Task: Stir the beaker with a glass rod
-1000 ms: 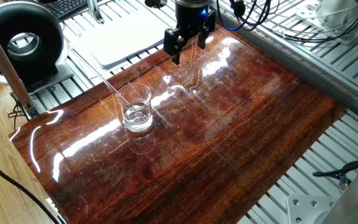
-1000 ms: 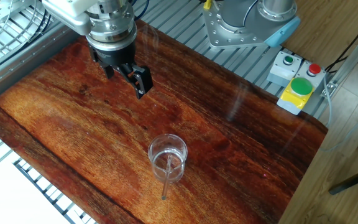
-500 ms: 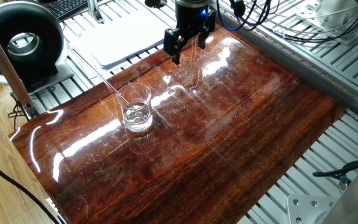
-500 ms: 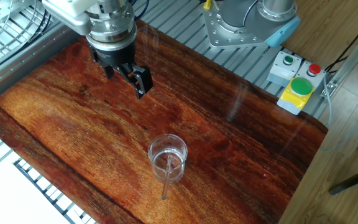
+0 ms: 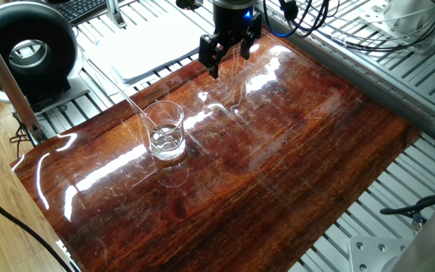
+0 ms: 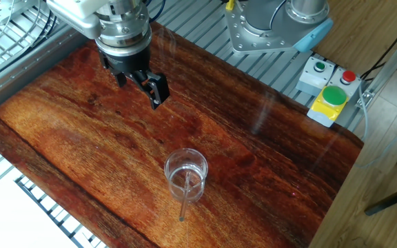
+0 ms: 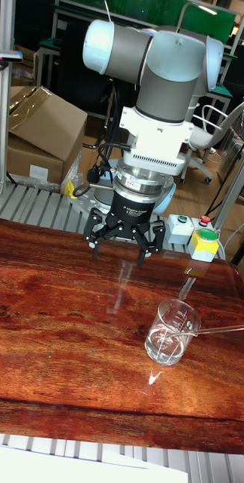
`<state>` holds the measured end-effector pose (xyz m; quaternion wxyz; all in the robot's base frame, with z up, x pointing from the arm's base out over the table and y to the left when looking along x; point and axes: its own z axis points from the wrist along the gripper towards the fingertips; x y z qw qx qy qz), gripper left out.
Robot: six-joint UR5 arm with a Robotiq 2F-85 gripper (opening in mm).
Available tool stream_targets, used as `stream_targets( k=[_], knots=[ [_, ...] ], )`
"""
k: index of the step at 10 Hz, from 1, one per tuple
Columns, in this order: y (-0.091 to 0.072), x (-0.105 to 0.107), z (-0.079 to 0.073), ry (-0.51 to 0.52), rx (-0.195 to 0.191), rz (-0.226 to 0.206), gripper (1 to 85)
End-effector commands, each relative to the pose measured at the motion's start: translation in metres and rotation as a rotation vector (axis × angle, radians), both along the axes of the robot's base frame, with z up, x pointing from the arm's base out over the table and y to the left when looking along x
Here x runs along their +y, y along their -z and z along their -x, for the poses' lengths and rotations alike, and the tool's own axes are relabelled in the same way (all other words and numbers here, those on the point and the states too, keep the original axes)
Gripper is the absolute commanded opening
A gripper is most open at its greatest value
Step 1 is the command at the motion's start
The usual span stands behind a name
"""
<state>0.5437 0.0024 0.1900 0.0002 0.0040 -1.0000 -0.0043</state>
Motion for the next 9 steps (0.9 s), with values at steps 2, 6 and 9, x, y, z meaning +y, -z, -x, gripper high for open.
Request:
stream_targets(
  k=[2, 6, 9],
  knots=[
    [-0.0002, 0.0101, 0.0199, -0.084, 0.074, -0.026, 1.0],
    [-0.0003, 0.0101, 0.0199, -0.084, 0.074, -0.026, 1.0],
    [-0.0007, 0.0097, 0.0195, -0.096, 0.069, -0.026, 1.0]
  ],
)
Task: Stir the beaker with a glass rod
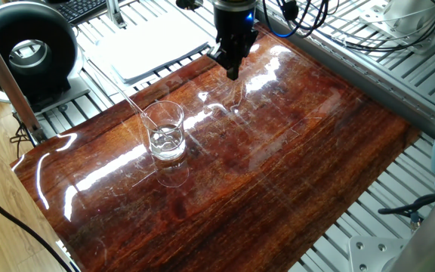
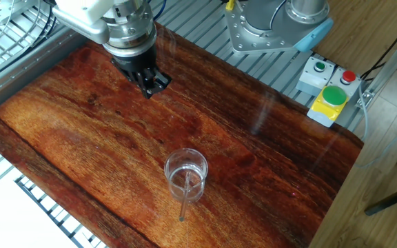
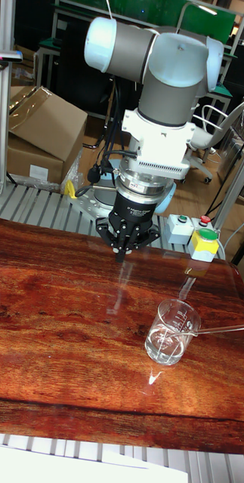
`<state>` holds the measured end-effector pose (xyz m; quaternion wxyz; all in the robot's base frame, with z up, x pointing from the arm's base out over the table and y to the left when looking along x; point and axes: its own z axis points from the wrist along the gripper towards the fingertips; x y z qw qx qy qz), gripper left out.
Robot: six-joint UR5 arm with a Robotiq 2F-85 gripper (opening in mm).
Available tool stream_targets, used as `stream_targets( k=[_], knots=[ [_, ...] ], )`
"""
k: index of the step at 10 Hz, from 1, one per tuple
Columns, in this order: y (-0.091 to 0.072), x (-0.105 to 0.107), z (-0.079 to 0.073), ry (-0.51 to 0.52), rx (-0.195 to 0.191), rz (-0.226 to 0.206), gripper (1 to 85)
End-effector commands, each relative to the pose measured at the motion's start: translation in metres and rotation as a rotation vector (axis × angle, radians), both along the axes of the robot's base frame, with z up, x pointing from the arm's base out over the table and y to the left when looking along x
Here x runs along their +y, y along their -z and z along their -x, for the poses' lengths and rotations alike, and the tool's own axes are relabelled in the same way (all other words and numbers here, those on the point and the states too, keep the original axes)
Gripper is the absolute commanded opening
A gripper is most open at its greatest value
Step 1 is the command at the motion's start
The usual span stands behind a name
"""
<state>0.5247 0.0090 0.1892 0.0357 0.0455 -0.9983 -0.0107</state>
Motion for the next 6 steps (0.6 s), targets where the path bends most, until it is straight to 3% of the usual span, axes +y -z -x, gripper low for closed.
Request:
stream_targets(
  k=[1, 2, 3, 5, 6],
  knots=[
    [-0.003, -0.001, -0.005, -0.009, -0.025, 0.003, 1.0],
    [-0.007, -0.010, -0.007, -0.008, -0.036, 0.034, 1.0],
    [-0.011, -0.013, -0.005, -0.050, -0.018, 0.051, 1.0],
    [-0.015, 0.003, -0.043, -0.142, -0.150, 0.004, 1.0],
    [-0.019, 0.017, -0.052, -0.193, -0.179, -0.033, 1.0]
  ],
)
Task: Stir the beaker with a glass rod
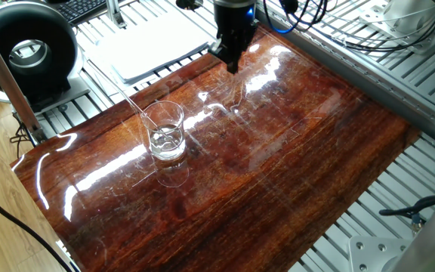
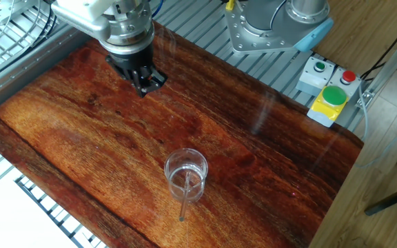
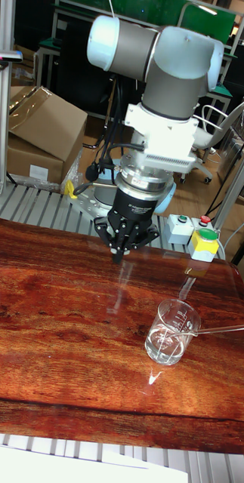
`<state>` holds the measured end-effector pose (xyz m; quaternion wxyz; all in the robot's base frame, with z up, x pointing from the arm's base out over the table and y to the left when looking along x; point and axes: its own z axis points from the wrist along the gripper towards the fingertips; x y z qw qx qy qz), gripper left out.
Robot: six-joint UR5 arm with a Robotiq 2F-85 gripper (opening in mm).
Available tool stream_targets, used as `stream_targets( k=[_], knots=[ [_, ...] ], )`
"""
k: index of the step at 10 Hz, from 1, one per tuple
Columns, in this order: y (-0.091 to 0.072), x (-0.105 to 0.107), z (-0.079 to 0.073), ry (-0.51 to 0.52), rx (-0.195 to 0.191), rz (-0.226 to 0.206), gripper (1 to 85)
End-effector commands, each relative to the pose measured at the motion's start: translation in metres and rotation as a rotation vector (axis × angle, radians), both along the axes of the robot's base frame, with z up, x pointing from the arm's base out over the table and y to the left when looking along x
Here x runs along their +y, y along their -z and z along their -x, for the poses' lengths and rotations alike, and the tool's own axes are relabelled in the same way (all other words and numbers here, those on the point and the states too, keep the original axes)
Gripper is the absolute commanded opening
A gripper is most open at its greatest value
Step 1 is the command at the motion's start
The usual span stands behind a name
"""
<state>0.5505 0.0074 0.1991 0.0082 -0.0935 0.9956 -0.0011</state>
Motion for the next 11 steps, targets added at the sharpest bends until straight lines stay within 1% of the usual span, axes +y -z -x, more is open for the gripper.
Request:
stream_targets(
  k=[1, 2, 3, 4, 5, 7, 8, 9, 10, 11],
  knots=[
    [-0.017, 0.036, -0.028, -0.131, -0.081, -0.098, 1.0],
    [-0.025, 0.038, -0.034, -0.187, -0.080, -0.074, 1.0],
    [-0.030, 0.045, -0.037, -0.255, -0.062, -0.053, 1.0],
    [-0.032, 0.063, -0.044, -0.283, -0.060, -0.071, 1.0],
    [-0.032, 0.088, -0.049, -0.282, -0.056, -0.100, 1.0],
    [-0.027, 0.102, -0.053, -0.356, -0.045, -0.046, 1.0],
    [-0.027, 0.114, -0.050, -0.363, -0.038, -0.062, 1.0],
    [-0.026, 0.127, -0.053, -0.377, -0.048, -0.065, 1.0],
    [-0.027, 0.140, -0.056, -0.384, -0.056, -0.058, 1.0],
    [-0.026, 0.158, -0.062, -0.392, -0.092, -0.062, 1.0]
  ],
)
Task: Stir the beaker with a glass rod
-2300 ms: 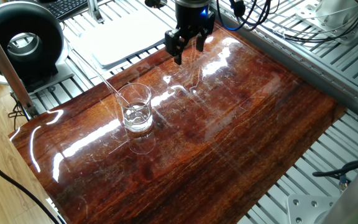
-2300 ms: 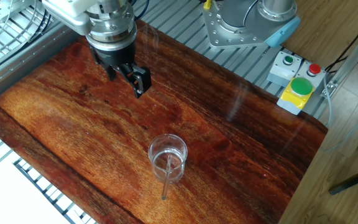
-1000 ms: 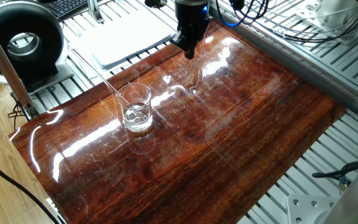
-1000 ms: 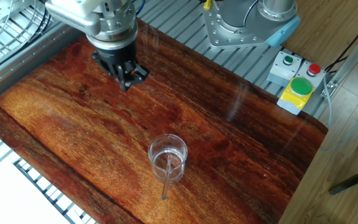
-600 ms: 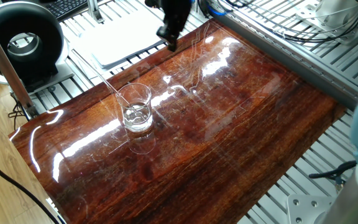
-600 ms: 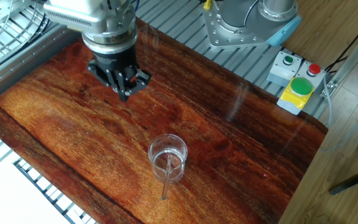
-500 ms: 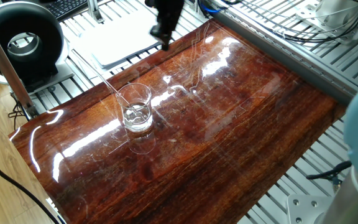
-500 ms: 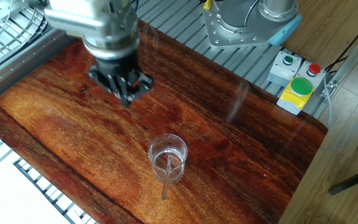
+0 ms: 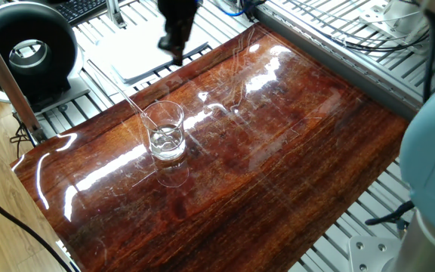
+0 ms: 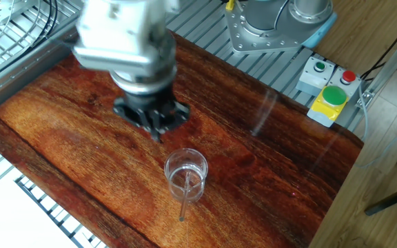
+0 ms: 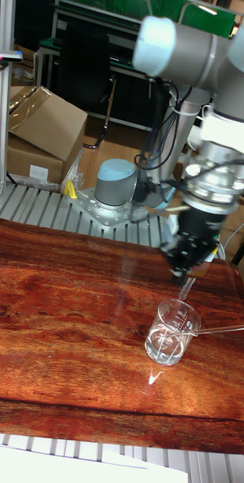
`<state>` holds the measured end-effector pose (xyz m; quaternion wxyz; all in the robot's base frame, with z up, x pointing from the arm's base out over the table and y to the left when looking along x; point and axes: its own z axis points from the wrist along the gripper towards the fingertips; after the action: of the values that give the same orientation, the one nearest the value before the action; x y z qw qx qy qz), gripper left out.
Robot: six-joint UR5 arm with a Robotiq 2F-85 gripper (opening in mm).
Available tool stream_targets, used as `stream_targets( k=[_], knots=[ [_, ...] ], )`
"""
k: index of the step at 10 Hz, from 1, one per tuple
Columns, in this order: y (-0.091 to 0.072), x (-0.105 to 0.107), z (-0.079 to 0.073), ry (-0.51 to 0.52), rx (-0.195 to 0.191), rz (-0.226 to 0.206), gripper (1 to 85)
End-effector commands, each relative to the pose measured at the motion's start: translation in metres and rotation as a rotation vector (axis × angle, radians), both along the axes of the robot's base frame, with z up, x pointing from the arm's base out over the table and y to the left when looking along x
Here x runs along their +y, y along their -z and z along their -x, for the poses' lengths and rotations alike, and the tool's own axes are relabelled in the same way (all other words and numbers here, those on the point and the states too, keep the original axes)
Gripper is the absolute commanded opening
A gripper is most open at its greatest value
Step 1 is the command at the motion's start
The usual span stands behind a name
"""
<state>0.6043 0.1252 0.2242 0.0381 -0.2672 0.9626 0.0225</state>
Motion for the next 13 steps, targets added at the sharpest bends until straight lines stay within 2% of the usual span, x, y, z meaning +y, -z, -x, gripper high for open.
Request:
stream_targets(
  k=[1, 2, 3, 5, 6, 7, 9, 10, 13],
  knots=[
    [-0.002, 0.055, -0.018, -0.025, -0.080, -0.043, 1.0],
    [-0.002, 0.073, -0.026, -0.027, -0.109, -0.100, 1.0],
    [0.000, 0.080, -0.026, -0.040, -0.102, -0.129, 1.0],
    [0.006, 0.058, -0.022, -0.046, -0.076, -0.053, 1.0],
    [0.004, 0.045, -0.013, -0.024, -0.037, -0.018, 1.0],
    [-0.003, 0.035, -0.007, -0.003, -0.008, -0.005, 1.0],
    [-0.005, 0.029, -0.008, 0.024, -0.009, 0.006, 1.0],
    [-0.006, 0.028, -0.012, 0.017, -0.025, 0.009, 1.0],
    [-0.006, 0.014, -0.021, -0.073, -0.063, 0.071, 1.0]
  ],
)
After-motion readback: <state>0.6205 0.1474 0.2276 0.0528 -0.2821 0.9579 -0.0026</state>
